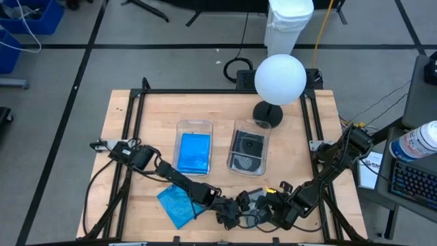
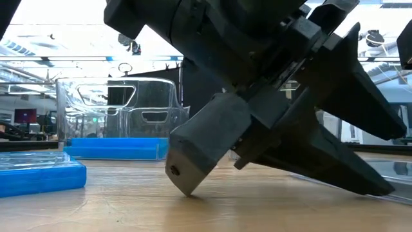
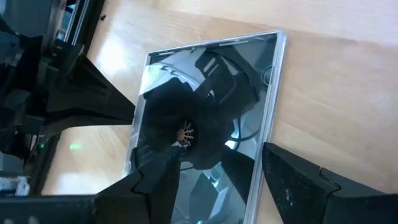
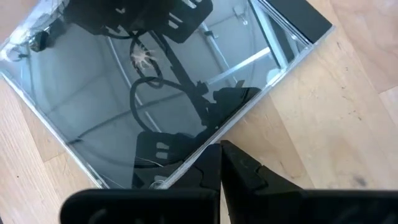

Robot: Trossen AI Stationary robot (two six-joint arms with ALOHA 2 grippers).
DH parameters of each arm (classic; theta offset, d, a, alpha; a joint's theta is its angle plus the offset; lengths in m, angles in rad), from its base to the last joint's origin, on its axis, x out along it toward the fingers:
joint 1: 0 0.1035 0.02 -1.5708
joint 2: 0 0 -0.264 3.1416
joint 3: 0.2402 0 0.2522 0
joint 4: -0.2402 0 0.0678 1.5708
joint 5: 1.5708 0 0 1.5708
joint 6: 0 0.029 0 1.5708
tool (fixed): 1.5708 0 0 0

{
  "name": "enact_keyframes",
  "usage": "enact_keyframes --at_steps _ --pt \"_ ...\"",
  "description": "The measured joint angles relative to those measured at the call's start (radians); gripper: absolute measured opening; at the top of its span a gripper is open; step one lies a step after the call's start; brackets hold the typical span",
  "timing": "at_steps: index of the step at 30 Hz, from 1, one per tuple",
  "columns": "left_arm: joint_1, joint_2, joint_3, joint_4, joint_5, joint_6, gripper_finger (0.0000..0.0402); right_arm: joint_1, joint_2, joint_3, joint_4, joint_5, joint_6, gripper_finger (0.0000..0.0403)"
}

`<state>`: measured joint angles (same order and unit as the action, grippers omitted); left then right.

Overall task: Pick & place jewel cases by type
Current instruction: Put the black CD case into the right transparent bin

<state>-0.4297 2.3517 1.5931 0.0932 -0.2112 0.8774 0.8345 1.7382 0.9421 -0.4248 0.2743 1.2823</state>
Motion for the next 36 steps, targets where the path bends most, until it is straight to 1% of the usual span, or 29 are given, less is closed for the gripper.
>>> enact_keyframes --at_steps 3,5,9,13,17,20,23,27,30,34,36 --pt "-0.001 -0.001 0.001 -0.021 -0.003 0.022 0.0216 0.0 0.0 0.0 0.0 0.009 0.006 0.0" --pt "-0.004 -0.002 0.002 -0.038 -0.008 0.031 0.0195 0.001 0.0 0.0 0.001 0.009 0.006 0.0" --pt "-0.014 -0.004 0.002 -0.054 -0.031 0.057 0.013 0.001 0.0 0.0 0.001 0.01 0.006 0.0" --pt "-0.019 -0.004 0.002 -0.07 -0.03 0.09 0.0063 0.001 0.0 0.0 0.001 0.01 0.006 0.0" --pt "-0.021 -0.004 0.002 -0.092 -0.028 0.1 0.0011 0.001 0.0 0.0 0.001 0.011 0.005 0.0" --pt "-0.023 -0.004 0.002 -0.095 -0.033 0.109 0.0009 0.001 0.0 0.0 0.001 0.011 0.004 0.0" --pt "-0.027 -0.004 0.002 -0.093 -0.064 0.114 0.0013 0.001 0.0 0.0 0.001 0.013 -0.002 0.0" --pt "-0.028 -0.004 0.001 -0.096 -0.093 0.128 0.0004 0.001 0.0 0.0 0.001 0.013 -0.004 0.0" --pt "-0.028 -0.004 0.001 -0.098 -0.101 0.127 0.001 0.001 0.0 0.0 0.001 0.013 -0.004 0.0" --pt "-0.029 -0.004 0.002 -0.097 -0.108 0.136 0.0004 0.001 0.0 0.0 0.001 0.014 -0.004 0.0" --pt "-0.034 -0.004 0.013 -0.105 -0.132 0.144 0.0007 0.001 0.0 0.0 0.001 0.02 -0.004 0.0"
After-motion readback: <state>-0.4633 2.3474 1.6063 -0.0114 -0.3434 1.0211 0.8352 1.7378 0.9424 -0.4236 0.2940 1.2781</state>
